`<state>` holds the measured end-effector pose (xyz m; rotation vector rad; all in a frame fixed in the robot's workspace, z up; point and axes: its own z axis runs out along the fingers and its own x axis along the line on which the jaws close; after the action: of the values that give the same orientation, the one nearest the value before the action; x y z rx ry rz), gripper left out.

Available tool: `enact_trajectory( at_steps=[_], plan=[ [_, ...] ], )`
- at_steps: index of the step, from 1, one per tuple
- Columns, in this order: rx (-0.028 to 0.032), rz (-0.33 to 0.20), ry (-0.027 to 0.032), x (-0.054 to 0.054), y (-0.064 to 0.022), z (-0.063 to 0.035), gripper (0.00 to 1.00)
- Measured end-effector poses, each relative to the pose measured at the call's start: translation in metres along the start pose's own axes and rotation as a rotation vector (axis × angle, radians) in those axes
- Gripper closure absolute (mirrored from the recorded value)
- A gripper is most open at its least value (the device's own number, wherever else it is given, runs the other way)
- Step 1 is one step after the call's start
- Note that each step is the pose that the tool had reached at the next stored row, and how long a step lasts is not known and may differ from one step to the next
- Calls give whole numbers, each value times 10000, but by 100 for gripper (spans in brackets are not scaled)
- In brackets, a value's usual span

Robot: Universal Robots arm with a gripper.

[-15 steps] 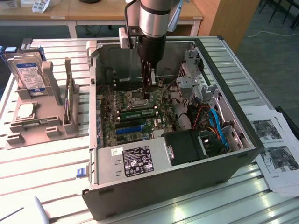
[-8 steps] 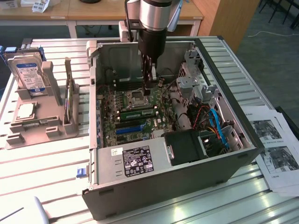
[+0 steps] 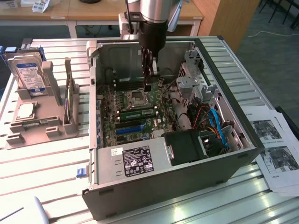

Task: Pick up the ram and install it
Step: 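Insert the ram into the slot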

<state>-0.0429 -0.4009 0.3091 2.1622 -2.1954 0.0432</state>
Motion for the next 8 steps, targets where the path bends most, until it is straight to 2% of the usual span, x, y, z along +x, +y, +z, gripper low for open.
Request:
enact_trajectory(
  at_steps=[8],
  plan=[
    [1, 1, 46, 8, 3, -132, 81]
  ],
)
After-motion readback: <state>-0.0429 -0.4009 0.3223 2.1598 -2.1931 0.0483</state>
